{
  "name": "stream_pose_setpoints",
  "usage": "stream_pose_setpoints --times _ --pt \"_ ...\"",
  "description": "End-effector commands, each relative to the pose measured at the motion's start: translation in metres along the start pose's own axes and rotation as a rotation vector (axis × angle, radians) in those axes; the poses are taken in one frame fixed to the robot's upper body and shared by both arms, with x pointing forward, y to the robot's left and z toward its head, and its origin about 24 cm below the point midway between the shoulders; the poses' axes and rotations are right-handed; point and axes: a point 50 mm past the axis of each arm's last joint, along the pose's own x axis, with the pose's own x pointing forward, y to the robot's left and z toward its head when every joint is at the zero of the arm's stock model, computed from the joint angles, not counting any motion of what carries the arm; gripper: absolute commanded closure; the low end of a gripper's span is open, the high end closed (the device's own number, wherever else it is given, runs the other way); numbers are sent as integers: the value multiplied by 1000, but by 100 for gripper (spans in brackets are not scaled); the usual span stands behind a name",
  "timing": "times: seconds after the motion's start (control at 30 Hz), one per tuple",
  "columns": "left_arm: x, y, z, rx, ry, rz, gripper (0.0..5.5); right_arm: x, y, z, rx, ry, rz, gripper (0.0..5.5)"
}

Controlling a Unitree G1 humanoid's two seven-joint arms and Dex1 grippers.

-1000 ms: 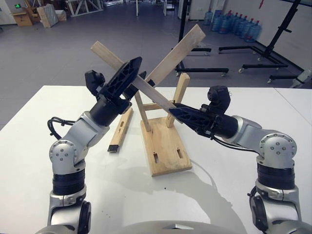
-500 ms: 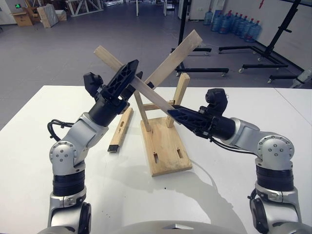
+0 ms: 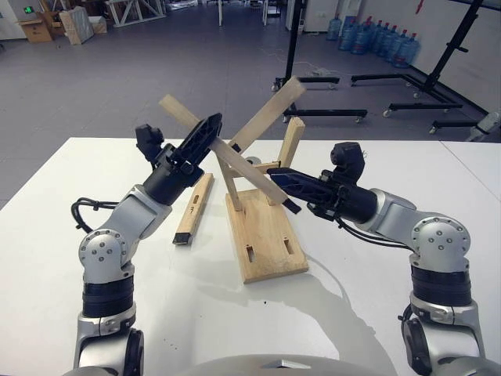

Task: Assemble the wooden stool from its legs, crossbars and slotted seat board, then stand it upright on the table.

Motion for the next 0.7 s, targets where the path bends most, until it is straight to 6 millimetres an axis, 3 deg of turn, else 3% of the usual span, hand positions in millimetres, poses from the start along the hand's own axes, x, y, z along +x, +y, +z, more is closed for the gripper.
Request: stream_pose_setpoints --times 0.03,0.1,0.23,0.37,0.5,0.7 --pt "-3 8 6 53 -8 36 342 -10 2 2 -41 19 -28 207" --pt "-5 10 6 76 -5 46 342 -17 1 4 -67 31 -65 171" --pt "-10 8 12 216 32 67 342 -50 -8 22 -215 98 -286 101" --pt "-15 5 7 520 199 89 342 -80 -26 21 -422 405 -576 35" --pt "-17 4 -2 695 279 65 342 -104 -62 -13 -585 785 -783 10" --pt "-20 2 -20 626 275 6 342 -123 -94 -70 -665 1063 -793 10"
